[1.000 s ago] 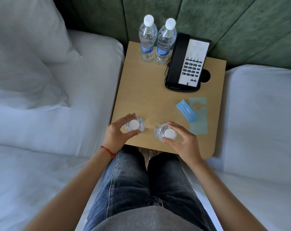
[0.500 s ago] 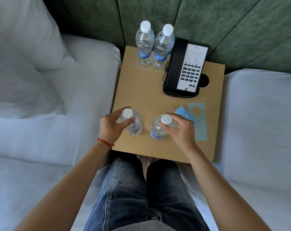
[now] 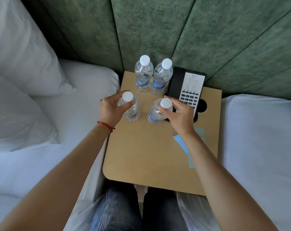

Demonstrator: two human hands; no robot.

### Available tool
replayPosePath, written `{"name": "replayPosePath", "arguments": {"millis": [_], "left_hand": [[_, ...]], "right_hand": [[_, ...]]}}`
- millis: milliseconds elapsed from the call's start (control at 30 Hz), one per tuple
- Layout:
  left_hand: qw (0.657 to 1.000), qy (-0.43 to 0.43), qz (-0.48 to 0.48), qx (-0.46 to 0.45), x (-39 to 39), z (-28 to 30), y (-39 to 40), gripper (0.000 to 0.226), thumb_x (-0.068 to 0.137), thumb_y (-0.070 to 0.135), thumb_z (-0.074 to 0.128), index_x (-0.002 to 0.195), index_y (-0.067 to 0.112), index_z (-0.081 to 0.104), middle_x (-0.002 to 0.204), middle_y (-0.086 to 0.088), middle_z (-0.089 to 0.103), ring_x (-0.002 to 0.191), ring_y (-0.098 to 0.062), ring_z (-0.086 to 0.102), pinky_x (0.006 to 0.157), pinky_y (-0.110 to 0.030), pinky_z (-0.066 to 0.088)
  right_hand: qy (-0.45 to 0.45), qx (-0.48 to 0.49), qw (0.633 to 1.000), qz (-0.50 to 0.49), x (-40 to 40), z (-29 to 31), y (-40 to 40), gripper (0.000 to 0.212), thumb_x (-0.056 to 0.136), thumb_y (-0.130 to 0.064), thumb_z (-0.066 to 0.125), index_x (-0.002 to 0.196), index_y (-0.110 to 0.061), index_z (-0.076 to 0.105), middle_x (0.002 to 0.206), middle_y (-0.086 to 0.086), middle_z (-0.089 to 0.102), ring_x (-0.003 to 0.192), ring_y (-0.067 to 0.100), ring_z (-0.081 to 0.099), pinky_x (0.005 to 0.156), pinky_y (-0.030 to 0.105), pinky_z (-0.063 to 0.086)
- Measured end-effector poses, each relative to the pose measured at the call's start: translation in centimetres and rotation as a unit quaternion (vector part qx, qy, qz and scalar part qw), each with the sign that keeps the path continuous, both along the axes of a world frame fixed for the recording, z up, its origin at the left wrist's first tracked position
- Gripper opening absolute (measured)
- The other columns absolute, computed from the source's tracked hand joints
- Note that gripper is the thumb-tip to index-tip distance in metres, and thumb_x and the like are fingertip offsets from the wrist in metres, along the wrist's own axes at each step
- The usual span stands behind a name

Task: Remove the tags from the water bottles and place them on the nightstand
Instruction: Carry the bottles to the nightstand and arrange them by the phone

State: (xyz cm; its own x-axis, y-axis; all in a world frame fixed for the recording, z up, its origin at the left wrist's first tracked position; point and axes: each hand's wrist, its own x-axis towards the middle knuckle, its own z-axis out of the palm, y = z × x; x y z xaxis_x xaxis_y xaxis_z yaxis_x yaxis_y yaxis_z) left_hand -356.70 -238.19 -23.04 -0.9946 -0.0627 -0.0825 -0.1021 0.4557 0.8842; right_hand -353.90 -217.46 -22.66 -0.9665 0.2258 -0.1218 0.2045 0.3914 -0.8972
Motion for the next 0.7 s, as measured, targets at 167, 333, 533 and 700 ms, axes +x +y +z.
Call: {"name": "replayPosePath", "arguments": {"millis": [167, 333, 533, 700], "left_hand": [[1.0, 0.009, -0.011, 0.005, -3.1, -1.1, 1.2, 0.037, 0.072, 0.015, 0.076, 0.107, 0.01, 0.067, 0.101, 0.008, 0.064, 0.091, -0.005, 0.06, 0.08, -0.004, 0.043], [1.0, 0.006, -0.012, 0.013, -4.6, -1.5, 2.0, 0.035, 0.072, 0.017, 0.076, 0.106, 0.015, 0.068, 0.098, 0.01, 0.066, 0.087, 0.006, 0.058, 0.085, -0.018, 0.049], [1.0, 0.014, 0.003, 0.008, -4.7, -1.5, 2.5, 0.035, 0.071, 0.017, 0.076, 0.104, 0.013, 0.069, 0.1, 0.0, 0.07, 0.084, -0.003, 0.06, 0.082, -0.027, 0.05], [0.999, 0.035, -0.024, -0.01, -4.2, -1.3, 2.7, 0.035, 0.069, 0.018, 0.078, 0.103, 0.01, 0.069, 0.096, 0.009, 0.065, 0.083, -0.005, 0.06, 0.077, -0.016, 0.049]], "right_hand": [[0.016, 0.003, 1.0, -0.009, -3.1, -0.7, 0.6, 0.033, 0.068, -0.026, 0.079, 0.098, -0.015, 0.071, 0.083, -0.01, 0.069, 0.078, 0.011, 0.065, 0.077, 0.033, 0.052], [0.023, 0.002, 1.0, 0.003, -4.8, -1.4, 0.5, 0.038, 0.068, -0.025, 0.078, 0.102, -0.009, 0.07, 0.091, -0.001, 0.07, 0.087, 0.012, 0.064, 0.082, 0.038, 0.054], [0.038, 0.026, 0.999, 0.016, -5.1, -1.6, 0.0, 0.034, 0.07, -0.021, 0.078, 0.099, -0.006, 0.07, 0.092, 0.005, 0.072, 0.084, 0.012, 0.063, 0.077, 0.029, 0.052], [0.052, 0.067, 0.995, 0.046, -4.7, -1.3, -0.5, 0.043, 0.07, -0.017, 0.079, 0.107, -0.002, 0.066, 0.104, 0.011, 0.07, 0.092, 0.015, 0.062, 0.081, 0.012, 0.044]]}}
